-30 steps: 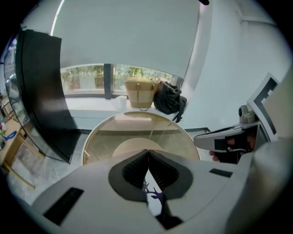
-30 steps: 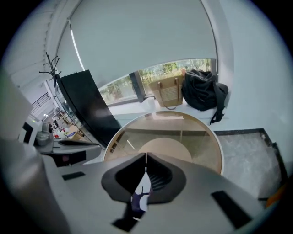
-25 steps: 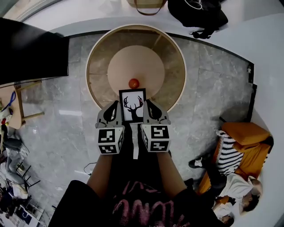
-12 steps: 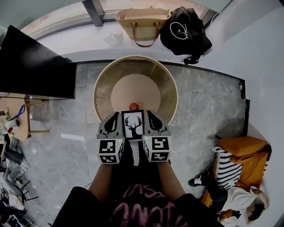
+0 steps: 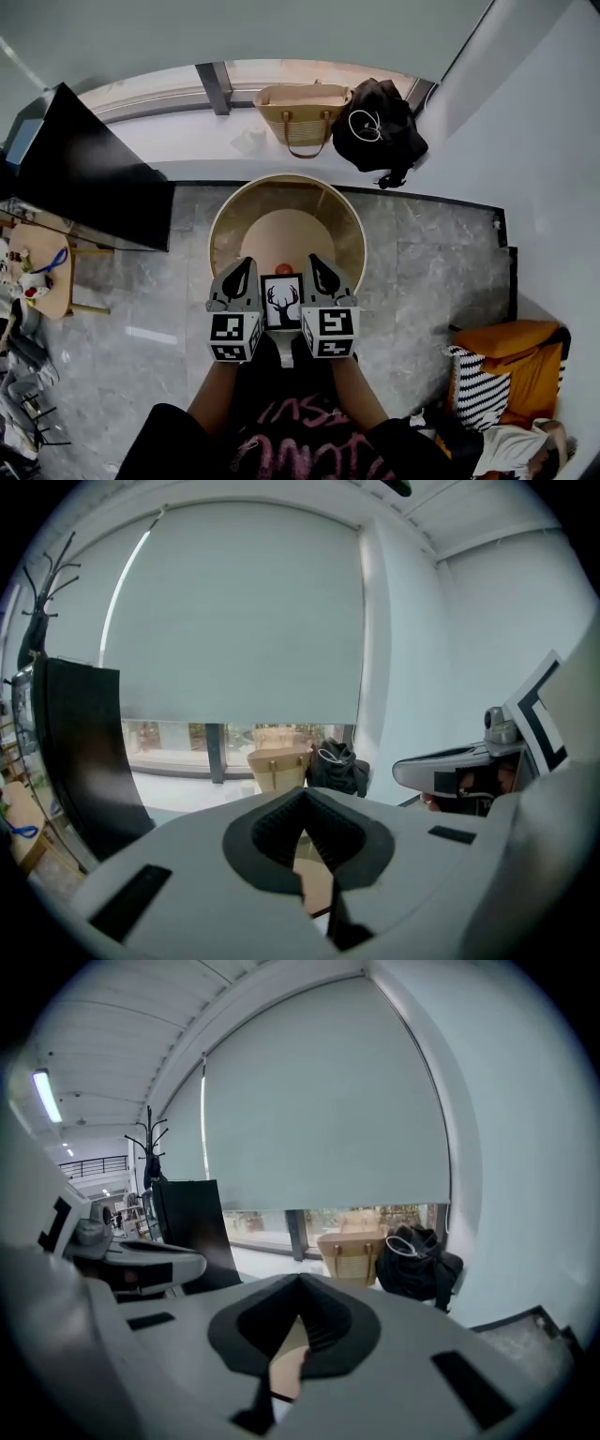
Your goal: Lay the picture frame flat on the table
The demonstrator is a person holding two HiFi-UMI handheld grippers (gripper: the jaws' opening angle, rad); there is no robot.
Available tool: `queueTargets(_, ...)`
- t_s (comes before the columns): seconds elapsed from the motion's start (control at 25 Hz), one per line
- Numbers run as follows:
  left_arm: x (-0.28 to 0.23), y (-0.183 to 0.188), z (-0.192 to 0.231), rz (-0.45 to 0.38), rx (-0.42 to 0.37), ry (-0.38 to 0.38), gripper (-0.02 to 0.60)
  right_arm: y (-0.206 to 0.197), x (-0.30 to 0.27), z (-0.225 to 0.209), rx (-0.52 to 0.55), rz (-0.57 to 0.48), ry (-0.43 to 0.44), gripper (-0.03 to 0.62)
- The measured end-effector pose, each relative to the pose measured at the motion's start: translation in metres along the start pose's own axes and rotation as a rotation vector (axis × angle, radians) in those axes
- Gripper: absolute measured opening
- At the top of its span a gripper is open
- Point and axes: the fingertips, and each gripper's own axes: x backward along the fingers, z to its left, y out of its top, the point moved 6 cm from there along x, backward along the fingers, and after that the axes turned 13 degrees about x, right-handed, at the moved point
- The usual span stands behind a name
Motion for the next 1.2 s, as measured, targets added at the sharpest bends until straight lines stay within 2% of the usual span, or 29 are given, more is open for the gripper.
queueTargets(0.76, 0.031, 0.108, -0.028, -0.253, -0.089, -0.035, 0.009, 0.100, 0.038, -0.029, 0.102, -0.227, -0.076, 0.020)
queueTargets(1.2, 0.044, 0.133, -0.030, -0.330, -0.077, -0.034, 0.010, 0.125, 0.049, -0.035, 0.126, -0.287, -0.106, 0.020)
